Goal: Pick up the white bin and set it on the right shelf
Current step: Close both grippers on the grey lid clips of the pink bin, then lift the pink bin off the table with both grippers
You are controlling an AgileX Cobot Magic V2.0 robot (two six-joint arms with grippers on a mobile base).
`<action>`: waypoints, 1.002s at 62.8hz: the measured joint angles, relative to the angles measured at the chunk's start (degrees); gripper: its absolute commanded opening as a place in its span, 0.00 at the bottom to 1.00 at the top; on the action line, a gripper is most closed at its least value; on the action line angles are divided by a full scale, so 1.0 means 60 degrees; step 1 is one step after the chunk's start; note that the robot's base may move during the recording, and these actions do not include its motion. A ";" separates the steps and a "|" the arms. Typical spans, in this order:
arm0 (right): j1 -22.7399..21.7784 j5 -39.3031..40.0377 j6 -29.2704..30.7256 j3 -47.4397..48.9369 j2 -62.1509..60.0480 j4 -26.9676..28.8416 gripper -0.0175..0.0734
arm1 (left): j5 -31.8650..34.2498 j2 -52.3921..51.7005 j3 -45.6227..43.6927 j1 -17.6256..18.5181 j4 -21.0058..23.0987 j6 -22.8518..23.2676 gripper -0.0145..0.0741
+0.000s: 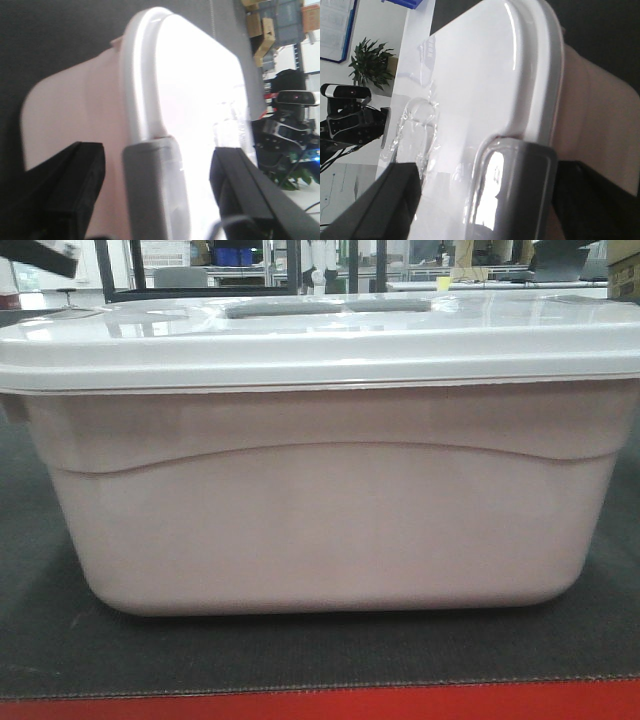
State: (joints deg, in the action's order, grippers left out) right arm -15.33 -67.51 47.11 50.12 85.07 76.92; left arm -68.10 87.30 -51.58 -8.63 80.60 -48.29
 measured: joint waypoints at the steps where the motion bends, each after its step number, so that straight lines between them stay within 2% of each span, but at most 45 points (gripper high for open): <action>1: 0.0000 0.0000 0.0000 0.0000 0.0000 0.0000 0.88 | 0.0000 0.0000 0.0000 0.0029 0.0043 0.0000 0.57; 15: 0.0000 0.0000 0.0014 0.0000 0.0013 0.0051 0.86 | 0.0147 0.0024 0.0021 0.0395 0.0138 0.0000 0.57; 27: 0.0000 0.0058 0.0014 0.0000 0.0035 0.0092 0.66 | 0.0187 0.0279 0.0021 0.0721 0.0199 0.0000 0.56; 35: 0.0000 0.0224 0.0014 0.0000 0.0035 0.0092 0.53 | 0.0245 0.0336 0.0021 0.0739 0.0199 0.0000 0.52; 47: -0.0033 0.0262 0.0014 0.0000 0.0035 0.0235 0.39 | 0.0459 0.0349 0.0042 0.0739 0.0494 0.0000 0.35; 58: -0.0076 0.0497 0.0014 0.0000 0.0015 0.0677 0.28 | 0.0690 0.0373 0.0042 0.0739 0.1663 -0.0037 0.11; 63: -0.0096 0.0596 0.0014 -0.0005 -0.0146 0.1092 0.27 | 0.0690 0.0380 0.0042 0.0739 0.2139 -0.0037 0.01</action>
State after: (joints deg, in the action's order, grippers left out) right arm -15.90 -63.93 47.19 50.09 84.20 83.47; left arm -63.95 89.59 -51.33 -4.20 93.43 -48.52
